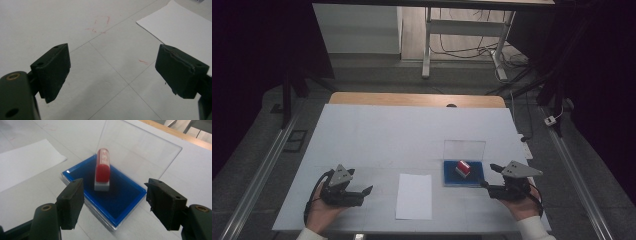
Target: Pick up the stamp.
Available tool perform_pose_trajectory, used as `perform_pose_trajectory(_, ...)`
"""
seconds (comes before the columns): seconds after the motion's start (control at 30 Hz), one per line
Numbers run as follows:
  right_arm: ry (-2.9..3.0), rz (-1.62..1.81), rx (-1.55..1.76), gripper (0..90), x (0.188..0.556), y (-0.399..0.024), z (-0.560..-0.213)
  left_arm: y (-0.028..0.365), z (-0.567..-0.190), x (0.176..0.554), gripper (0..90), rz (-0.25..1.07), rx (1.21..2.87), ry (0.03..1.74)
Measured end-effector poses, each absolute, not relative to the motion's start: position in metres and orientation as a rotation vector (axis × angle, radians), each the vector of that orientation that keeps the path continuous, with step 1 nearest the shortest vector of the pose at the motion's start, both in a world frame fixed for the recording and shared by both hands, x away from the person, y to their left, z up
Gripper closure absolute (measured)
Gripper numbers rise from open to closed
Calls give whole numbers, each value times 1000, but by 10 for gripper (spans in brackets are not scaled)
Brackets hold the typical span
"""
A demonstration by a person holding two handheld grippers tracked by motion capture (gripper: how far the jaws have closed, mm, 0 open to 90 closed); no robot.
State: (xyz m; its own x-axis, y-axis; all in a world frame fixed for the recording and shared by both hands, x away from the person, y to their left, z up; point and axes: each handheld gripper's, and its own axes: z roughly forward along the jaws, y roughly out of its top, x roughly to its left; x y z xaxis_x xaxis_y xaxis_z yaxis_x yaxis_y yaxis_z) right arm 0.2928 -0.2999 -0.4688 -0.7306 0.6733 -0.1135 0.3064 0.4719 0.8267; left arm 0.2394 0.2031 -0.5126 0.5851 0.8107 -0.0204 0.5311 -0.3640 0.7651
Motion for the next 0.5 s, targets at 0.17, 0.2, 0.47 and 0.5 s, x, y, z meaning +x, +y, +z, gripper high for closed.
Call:
perform_pose_trajectory(0.17, 2295, 1191, 813, 307, 295, -296, -461, 204, -513, 240, 132, 468, 2055, 1069)
perform_pose_trajectory(0.2, 2299, 1192, 813, 307, 295, -295, -459, 204, -513, 240, 132, 468, 2056, 1069)
perform_pose_trajectory(0.47, 2326, 1187, 807, 306, 303, -286, -450, 203, -513, 239, 132, 467, 2055, 1070)
perform_pose_trajectory(0.5, 2329, 1187, 806, 306, 305, -284, -448, 202, -513, 239, 132, 467, 2057, 1070)
